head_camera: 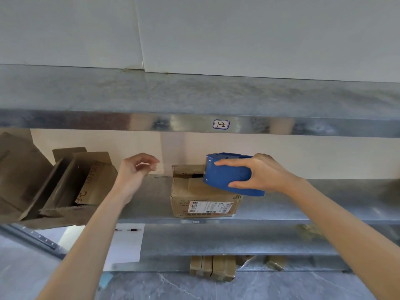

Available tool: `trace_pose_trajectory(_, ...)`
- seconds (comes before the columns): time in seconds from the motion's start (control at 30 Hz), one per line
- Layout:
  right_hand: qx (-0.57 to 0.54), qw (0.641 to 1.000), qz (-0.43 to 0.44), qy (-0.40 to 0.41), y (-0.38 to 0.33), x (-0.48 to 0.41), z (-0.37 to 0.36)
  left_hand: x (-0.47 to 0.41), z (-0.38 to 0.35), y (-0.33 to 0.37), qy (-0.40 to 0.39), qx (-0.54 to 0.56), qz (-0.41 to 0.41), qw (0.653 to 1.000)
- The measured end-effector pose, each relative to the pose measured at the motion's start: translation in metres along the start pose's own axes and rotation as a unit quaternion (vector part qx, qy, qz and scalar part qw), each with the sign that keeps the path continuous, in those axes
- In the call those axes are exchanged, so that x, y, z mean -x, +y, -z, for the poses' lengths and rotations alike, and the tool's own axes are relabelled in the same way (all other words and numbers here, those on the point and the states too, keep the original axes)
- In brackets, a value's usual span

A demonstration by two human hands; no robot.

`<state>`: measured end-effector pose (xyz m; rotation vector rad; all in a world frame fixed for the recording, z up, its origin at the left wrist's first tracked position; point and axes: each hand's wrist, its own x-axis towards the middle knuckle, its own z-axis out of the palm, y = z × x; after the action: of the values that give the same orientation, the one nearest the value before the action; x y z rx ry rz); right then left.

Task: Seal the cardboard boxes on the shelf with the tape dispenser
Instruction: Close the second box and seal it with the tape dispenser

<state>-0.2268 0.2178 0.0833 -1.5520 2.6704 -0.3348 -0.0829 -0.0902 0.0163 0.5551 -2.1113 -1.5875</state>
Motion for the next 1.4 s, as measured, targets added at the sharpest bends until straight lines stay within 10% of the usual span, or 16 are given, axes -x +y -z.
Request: trace_pose_trajectory(1.4, -0.187, 0.971, -0.082, -0.128, 0.051, -0.045, -0.021, 0.004, -0.044, -0.047, -0.047, -0.026, 0.029, 0.998)
